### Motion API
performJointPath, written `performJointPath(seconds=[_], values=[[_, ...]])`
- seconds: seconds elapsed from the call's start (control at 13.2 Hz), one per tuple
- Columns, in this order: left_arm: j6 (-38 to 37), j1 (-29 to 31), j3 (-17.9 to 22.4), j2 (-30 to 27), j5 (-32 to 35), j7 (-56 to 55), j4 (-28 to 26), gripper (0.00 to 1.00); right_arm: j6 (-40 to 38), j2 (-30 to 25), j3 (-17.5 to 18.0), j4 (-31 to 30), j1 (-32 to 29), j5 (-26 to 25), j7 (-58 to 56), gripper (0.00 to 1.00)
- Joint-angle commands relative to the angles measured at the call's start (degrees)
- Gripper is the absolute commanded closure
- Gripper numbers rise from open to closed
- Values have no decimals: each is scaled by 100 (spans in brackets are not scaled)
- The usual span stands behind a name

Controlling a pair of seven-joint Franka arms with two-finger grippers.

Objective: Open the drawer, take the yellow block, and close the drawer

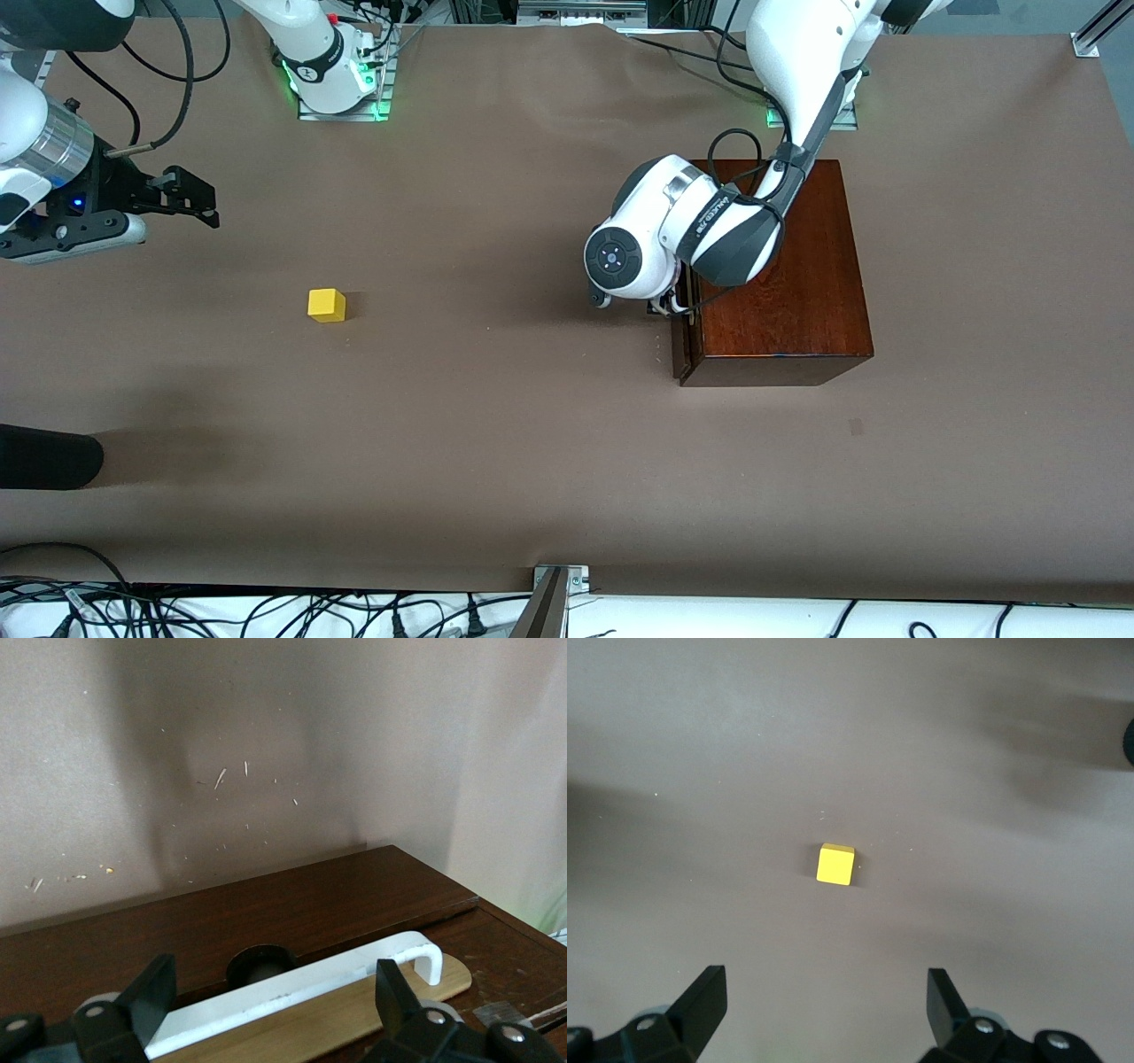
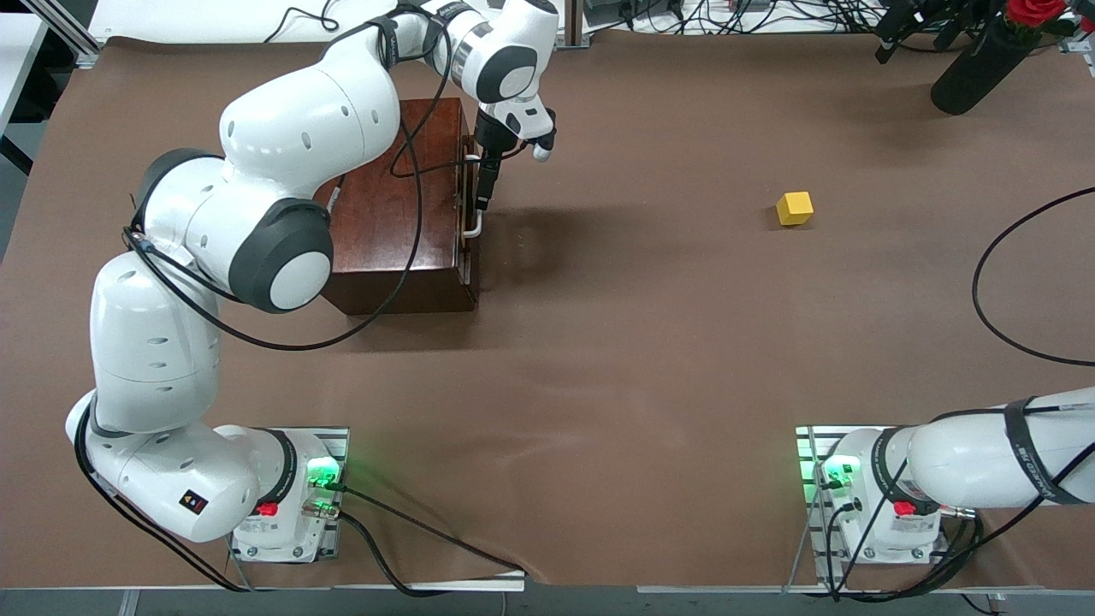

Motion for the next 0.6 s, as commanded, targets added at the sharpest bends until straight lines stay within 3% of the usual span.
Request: performJointPath(seconds=[0.0, 0.15, 0.3, 0.53], values=[[-165, 39, 67, -311, 193, 54, -75, 0, -124, -1, 64, 109, -66, -79, 87, 0], [-103, 30, -3, -644, 166, 45, -48, 0, -123, -1, 64, 109, -66, -79, 96, 0], [-155, 73, 93, -917, -550, -86, 311, 0, -115, -1, 56, 117, -66, -78, 96, 0], [-496, 755, 120, -1514, -739, -579, 356, 0, -176, 183, 56, 538, -75, -70, 70, 0]])
